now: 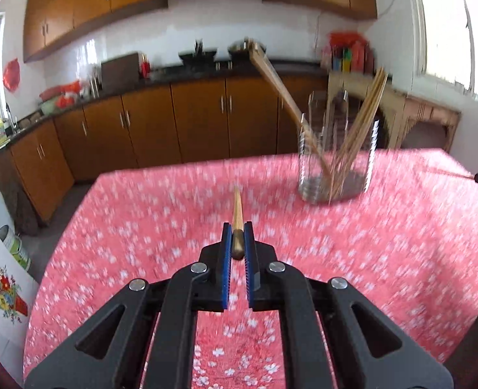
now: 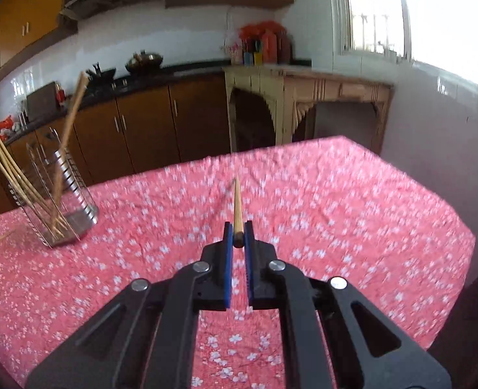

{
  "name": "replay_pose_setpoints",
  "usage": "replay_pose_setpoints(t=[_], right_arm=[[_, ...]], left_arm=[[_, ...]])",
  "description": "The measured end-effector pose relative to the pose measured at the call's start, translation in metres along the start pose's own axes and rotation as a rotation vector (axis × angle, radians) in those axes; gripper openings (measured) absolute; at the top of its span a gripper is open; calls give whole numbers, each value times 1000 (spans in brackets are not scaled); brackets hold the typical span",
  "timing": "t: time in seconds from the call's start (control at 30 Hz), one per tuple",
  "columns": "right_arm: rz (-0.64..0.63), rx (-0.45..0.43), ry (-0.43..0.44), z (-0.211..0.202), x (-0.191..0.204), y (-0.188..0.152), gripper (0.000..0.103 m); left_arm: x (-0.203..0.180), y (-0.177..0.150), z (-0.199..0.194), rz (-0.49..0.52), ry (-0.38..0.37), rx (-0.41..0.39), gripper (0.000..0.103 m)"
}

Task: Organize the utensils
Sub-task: 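Lift both held chopsticks up toward the wire holder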

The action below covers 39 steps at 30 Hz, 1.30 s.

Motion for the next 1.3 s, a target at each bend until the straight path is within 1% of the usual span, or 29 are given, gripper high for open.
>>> replay_pose_setpoints(t=[0.13,0.23,0.4,0.53,0.6,0.67,0.73,0.83,0.9,0.97,1.0,1.03,1.13,1.2,1.3], right_arm=[[-7,-84,36,-23,4,22,8],[0,-124,66,-35,6,34,8],[6,-174,121,-50,15,48,8],[-3,-201,148,-60,26,54,8],[-5,-194,156,-60,29,53,8],[-24,-198,143,-59,29,48,8],[-22,-183,134,-58,25,43,8],[4,-162,135,-53,19,36,8],[7,-159,136,-53,18,33,8],[2,-157,140,-53,19,31,8],[0,-156,142,-53,20,29,8],[-3,-155,145,-54,21,29,8],[-3,-150,149,-53,22,27,8],[-1,-144,148,-53,24,26,8],[9,-126,144,-52,24,22,8]], left_arm=[[9,20,-26,-16,33,-117,7],[13,29,-38,-30,50,-167,7],[16,42,-49,-42,68,-222,7],[19,49,-50,-47,79,-235,6],[22,47,-47,-62,62,-222,6],[26,39,-43,-74,56,-192,6],[29,23,-34,-66,63,-128,7],[32,-13,-20,-84,49,-29,7],[35,-41,-11,-98,54,49,7],[39,-63,-10,-120,50,94,8],[40,-72,-11,-128,50,108,9],[42,-84,-12,-137,52,125,13],[46,-110,-14,-142,58,148,27],[47,-123,-15,-136,55,157,29],[44,-129,-15,-124,39,155,29]])
Point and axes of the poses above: each gripper's, at about its wrist camera, not at the fingertips, and z roughly the way its jaws point, x to its left, y to its top, the point moved 3 cm from there along z, roughly the way its jaws point, and after that the axes turned 12 degrees about z, right-handed, at the moved point
